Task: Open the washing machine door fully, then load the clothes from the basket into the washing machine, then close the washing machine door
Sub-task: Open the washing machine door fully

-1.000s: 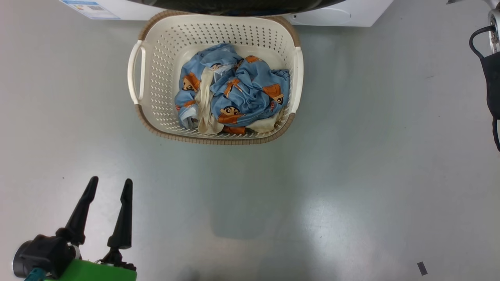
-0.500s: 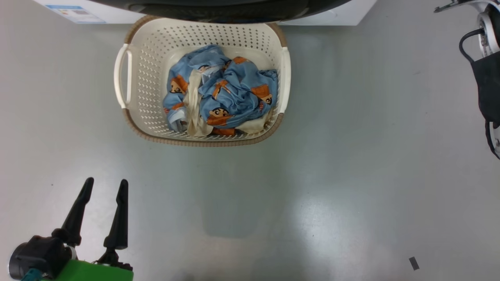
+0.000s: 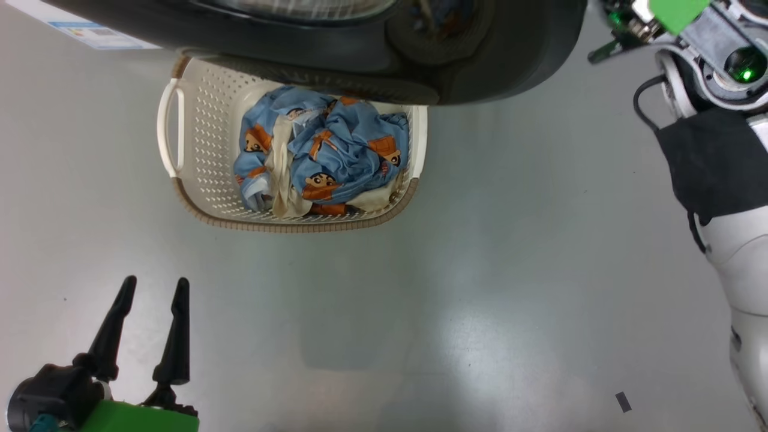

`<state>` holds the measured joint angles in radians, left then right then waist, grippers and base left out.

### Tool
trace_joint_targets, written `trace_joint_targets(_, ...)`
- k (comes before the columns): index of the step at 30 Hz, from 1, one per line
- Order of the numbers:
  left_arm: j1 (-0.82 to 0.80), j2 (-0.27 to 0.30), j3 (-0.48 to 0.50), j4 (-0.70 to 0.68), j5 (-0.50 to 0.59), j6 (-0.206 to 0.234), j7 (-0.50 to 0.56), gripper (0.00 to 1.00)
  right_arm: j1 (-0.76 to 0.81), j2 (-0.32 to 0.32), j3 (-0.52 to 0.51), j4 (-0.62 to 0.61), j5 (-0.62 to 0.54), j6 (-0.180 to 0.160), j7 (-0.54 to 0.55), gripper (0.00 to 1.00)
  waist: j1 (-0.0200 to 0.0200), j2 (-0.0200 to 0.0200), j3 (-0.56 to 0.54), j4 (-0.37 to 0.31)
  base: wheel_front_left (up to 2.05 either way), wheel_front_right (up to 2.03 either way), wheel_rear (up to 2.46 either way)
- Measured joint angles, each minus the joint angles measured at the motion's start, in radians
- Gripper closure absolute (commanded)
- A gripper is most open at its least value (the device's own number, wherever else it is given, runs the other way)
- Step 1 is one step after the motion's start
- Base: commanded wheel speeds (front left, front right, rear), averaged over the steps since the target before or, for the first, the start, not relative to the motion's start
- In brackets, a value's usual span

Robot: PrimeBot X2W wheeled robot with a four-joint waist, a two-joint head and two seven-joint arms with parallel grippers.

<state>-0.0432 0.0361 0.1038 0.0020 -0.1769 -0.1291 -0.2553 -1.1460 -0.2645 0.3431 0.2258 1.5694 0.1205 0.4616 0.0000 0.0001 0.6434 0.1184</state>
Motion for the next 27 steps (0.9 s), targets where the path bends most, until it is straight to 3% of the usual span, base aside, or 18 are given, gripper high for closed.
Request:
trace_joint_targets(18,0.0,0.0,0.025,0.033,-0.016,0.002,0.0,0.0,0.253,0.071,0.158,-0.081,0.009,0.0,0.095,1.0,-0.0001,-0.0001,-0.144,-0.045,0.0,0.0,0.0)
trace_joint_targets(27,0.061,0.001,0.013,0.065,-0.049,0.038,0.0,0.0,0.443,0.141,0.271,-0.075,0.009,0.0,0.091,1.0,-0.0001,0.0,-0.294,-0.054,0.0,0.0,0.0)
